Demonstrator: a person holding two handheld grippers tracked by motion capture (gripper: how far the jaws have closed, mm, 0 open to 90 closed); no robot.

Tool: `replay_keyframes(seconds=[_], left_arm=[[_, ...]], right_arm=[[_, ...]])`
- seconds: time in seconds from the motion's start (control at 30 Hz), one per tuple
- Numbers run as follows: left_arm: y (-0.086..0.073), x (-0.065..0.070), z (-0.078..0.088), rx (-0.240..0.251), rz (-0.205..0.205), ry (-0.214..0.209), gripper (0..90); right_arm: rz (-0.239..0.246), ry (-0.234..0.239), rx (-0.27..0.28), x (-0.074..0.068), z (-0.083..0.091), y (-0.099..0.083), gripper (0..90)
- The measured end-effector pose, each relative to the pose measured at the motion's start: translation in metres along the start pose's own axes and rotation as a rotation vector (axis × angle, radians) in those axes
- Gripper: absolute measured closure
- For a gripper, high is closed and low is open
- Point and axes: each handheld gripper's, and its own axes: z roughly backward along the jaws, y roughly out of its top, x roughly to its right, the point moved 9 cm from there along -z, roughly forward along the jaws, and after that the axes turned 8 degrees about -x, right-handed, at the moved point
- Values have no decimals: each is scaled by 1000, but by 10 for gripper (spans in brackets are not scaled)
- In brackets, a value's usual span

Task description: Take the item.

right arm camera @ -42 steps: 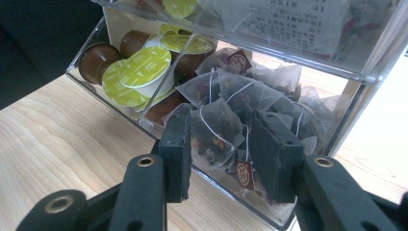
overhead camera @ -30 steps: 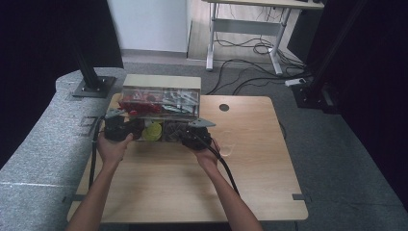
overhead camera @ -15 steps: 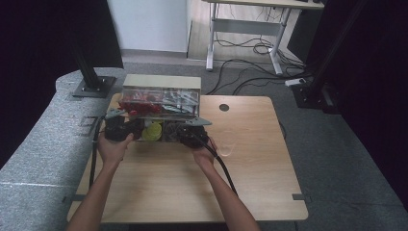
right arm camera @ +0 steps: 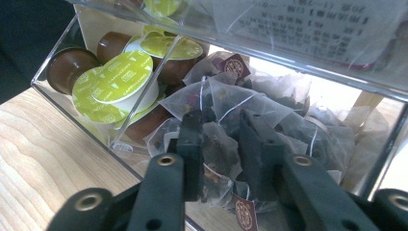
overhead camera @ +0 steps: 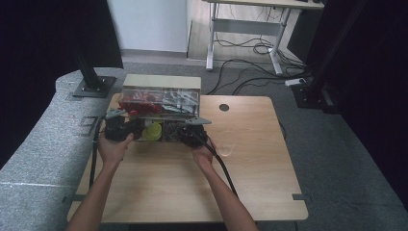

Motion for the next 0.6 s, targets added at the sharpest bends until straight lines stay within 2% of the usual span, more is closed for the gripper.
replay_keyframes(seconds=[0.23,0.4,0.6], left_arm=[[-1,1,0,2,-1,-1,896],[-1,1,0,2,0,-2,896],[-1,0,0,1,1,-1,896]], right_arm=[[-14,25,-16,0,-3,-3,868],[-9,36,-26,0,-3,-4,887],[-1,38,-5,1,2,-1,888]])
